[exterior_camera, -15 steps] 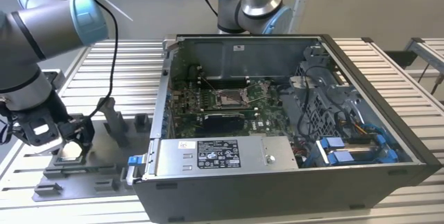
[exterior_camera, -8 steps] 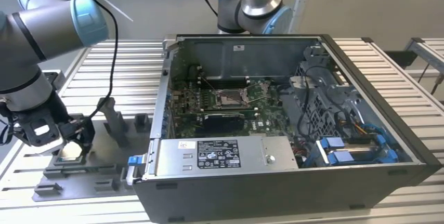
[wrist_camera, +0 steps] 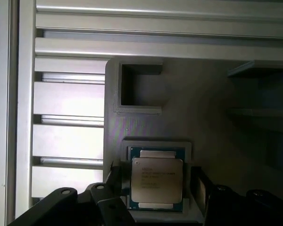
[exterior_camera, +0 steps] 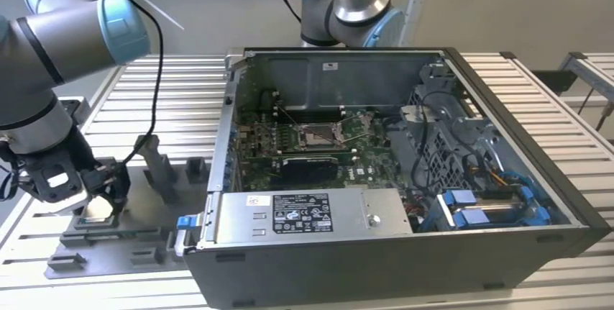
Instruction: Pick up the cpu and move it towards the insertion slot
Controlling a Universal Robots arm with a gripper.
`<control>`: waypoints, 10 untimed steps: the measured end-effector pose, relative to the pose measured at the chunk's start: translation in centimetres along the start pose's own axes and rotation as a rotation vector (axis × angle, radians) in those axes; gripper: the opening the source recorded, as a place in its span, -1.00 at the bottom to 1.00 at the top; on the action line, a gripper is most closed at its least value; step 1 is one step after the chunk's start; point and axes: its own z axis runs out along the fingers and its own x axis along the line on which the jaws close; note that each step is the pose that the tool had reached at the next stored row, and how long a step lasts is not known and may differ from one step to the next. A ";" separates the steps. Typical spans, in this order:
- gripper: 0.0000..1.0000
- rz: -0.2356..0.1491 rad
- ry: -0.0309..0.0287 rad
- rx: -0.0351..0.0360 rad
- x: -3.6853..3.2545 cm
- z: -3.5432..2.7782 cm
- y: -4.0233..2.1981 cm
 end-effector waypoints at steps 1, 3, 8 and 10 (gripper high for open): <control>-1.00 0.000 -0.0001 0.0000 0.00 0.00 0.00; -1.00 0.000 0.0000 0.0001 0.00 0.00 0.00; -1.00 -0.001 -0.0001 0.0000 0.00 0.00 0.00; -1.00 -0.001 -0.0003 0.0000 0.01 -0.15 0.00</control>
